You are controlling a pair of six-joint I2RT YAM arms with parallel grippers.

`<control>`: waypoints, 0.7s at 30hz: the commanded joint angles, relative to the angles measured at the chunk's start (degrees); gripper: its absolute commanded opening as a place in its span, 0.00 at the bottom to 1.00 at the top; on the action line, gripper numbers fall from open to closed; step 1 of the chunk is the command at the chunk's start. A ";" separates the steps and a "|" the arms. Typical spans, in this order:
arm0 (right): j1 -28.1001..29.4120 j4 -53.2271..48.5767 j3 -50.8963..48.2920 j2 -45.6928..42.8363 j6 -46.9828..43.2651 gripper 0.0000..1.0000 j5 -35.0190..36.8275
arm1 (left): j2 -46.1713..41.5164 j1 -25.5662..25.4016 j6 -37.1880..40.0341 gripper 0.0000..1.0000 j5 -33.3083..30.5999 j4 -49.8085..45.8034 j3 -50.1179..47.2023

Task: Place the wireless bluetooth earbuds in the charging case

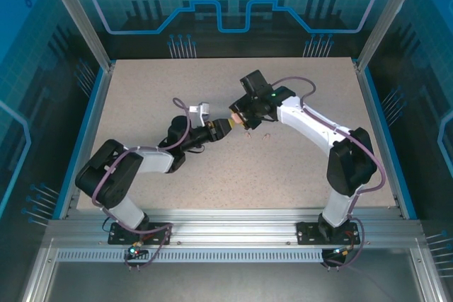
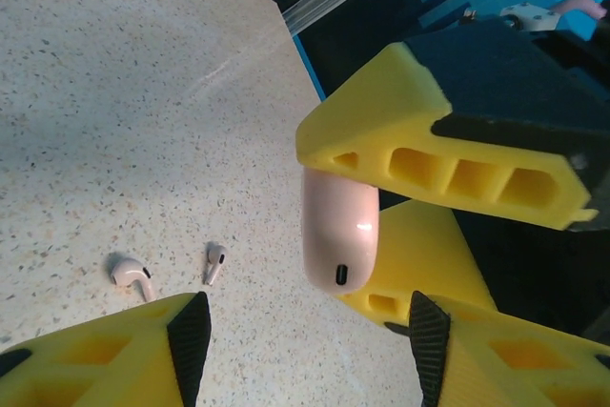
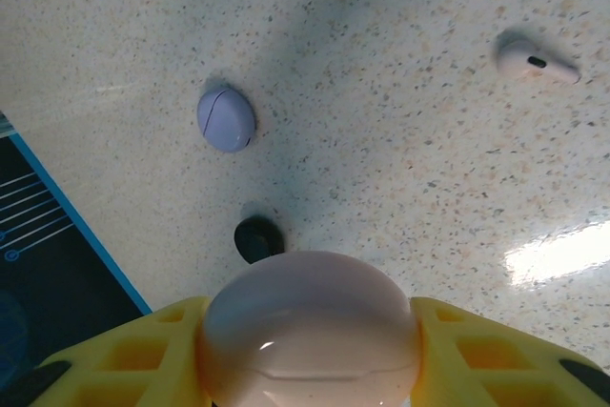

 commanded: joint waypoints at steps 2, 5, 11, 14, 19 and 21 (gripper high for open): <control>1.17 0.73 2.04 -0.40 1.19 0.36 -0.64 | 2.56 -0.52 -1.44 0.61 -1.46 5.23 2.42; 1.48 0.79 1.95 -0.40 1.28 0.37 -0.53 | 3.91 -0.53 -2.32 0.60 -2.10 6.81 2.97; 1.84 0.87 1.87 -0.44 1.37 0.36 -0.62 | 5.11 -0.52 -3.04 0.59 -3.48 7.71 4.00; 1.93 0.79 1.85 -0.56 1.24 0.37 -0.54 | 5.65 -0.52 -3.29 0.55 -3.83 8.04 4.34; 2.11 1.03 1.57 -0.75 1.45 0.36 -0.60 | 6.47 -0.51 -3.94 0.49 -4.12 8.74 4.61; 2.19 1.31 1.44 -0.77 1.46 0.36 -0.68 | 6.81 -0.55 -4.18 0.46 -4.34 9.05 4.54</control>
